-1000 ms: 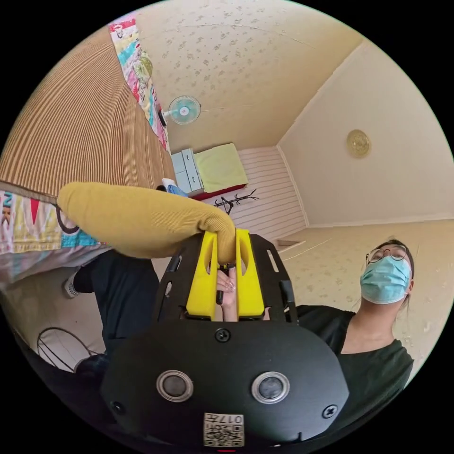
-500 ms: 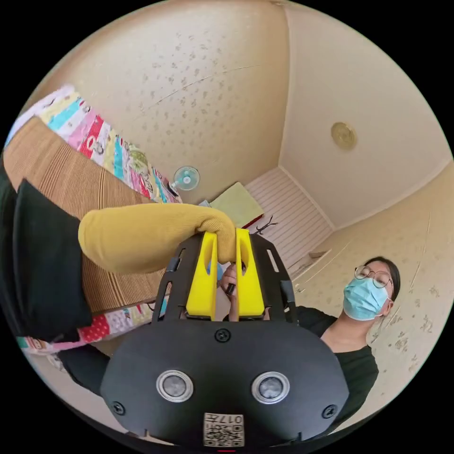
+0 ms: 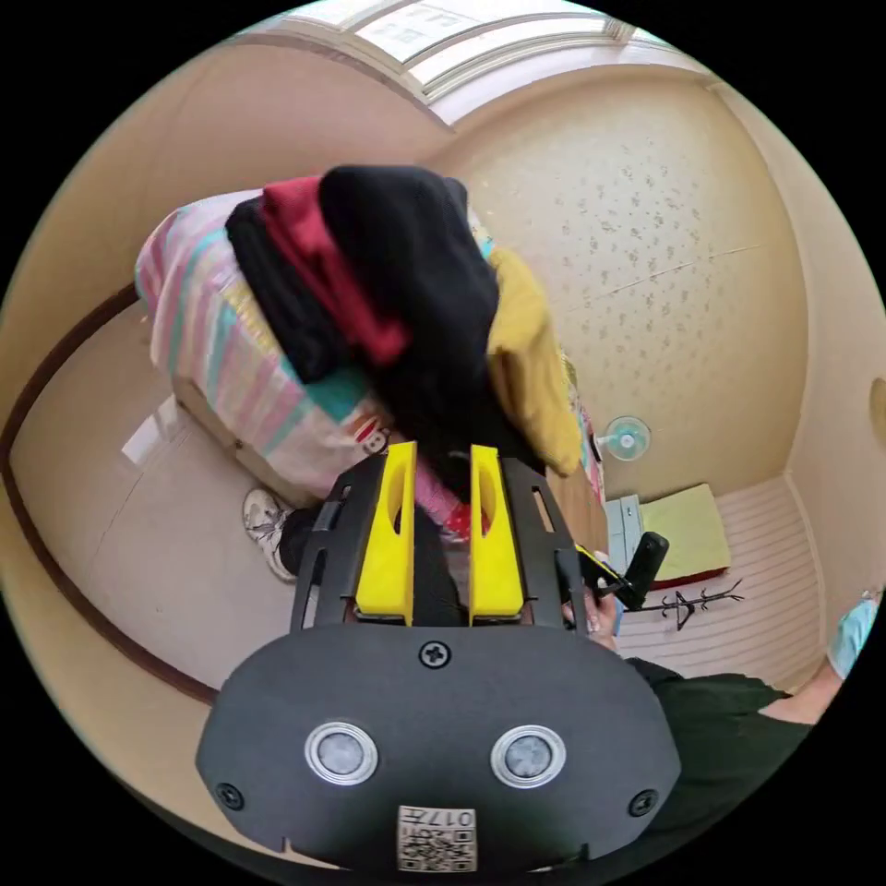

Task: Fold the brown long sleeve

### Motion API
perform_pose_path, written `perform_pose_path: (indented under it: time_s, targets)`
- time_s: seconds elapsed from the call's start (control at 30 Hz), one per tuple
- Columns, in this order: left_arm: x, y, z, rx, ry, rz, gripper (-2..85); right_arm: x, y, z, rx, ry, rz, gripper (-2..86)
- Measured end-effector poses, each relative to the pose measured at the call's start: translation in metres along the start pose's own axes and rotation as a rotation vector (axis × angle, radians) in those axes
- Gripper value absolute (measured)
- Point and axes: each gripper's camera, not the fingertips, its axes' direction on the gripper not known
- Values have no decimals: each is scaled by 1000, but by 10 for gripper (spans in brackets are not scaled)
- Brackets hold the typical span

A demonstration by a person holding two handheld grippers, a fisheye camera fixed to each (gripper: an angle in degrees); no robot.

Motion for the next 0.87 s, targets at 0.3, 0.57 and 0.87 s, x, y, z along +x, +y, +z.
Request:
perform_pose_path:
  time_s: [0.3,0.57,0.87]
  targets:
    - [108,111,21,-58,-328,230,73,142,164,-188,107,755,479,6]
    - [326,105,-9,150,-543,554,66,171,230,-388,314,1292,720,16]
    - [399,178,-1,165,-297,496,4,239,324,-403,458,1345,960,34]
